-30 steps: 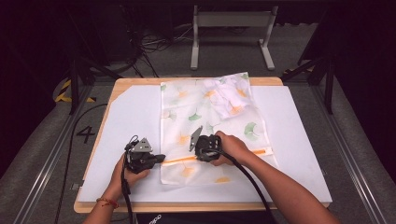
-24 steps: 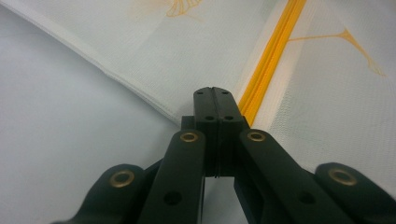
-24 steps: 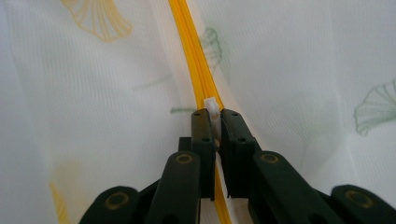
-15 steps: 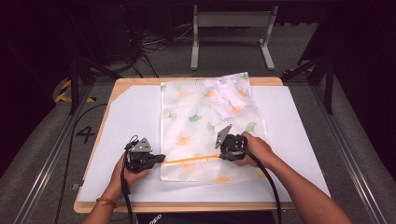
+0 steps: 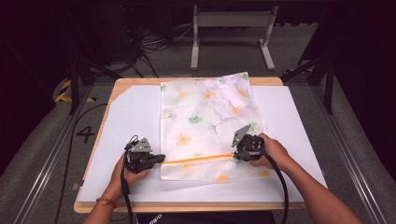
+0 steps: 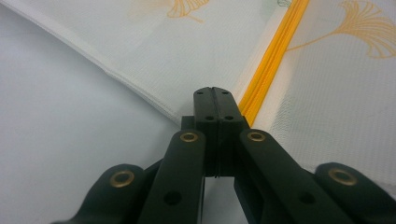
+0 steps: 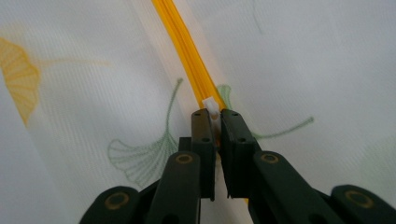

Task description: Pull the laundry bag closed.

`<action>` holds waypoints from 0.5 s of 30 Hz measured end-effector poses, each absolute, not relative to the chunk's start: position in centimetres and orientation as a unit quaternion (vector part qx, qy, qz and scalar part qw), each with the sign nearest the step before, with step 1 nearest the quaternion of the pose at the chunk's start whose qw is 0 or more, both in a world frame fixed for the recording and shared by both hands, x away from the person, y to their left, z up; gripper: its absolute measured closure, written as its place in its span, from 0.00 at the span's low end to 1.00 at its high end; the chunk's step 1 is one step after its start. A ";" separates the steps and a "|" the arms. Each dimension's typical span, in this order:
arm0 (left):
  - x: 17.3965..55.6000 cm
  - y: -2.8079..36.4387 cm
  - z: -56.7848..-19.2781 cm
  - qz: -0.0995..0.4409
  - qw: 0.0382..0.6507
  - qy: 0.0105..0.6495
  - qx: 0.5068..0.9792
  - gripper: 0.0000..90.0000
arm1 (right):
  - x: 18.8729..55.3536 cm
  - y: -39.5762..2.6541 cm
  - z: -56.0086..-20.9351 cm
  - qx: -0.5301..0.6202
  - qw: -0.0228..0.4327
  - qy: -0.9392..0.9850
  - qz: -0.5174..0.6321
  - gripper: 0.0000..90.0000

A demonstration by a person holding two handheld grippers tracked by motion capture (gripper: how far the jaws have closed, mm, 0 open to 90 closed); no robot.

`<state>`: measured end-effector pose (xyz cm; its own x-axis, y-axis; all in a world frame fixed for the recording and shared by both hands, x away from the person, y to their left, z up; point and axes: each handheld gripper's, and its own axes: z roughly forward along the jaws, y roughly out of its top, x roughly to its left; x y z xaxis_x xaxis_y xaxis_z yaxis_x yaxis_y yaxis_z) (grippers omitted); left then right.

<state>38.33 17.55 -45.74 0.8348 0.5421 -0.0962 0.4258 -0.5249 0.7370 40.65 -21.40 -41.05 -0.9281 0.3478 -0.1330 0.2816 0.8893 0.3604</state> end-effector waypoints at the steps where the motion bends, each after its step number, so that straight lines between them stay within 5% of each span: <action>1: 38.3 17.5 -45.7 0.072 0.399 0.278 0.871 1.00 | 40.7 -21.7 -41.0 0.165 0.098 0.967 0.169 0.94; 15: 38.3 17.6 -45.7 0.072 0.400 0.277 0.870 1.00 | 40.5 -25.8 -40.9 0.205 0.109 0.959 0.162 0.94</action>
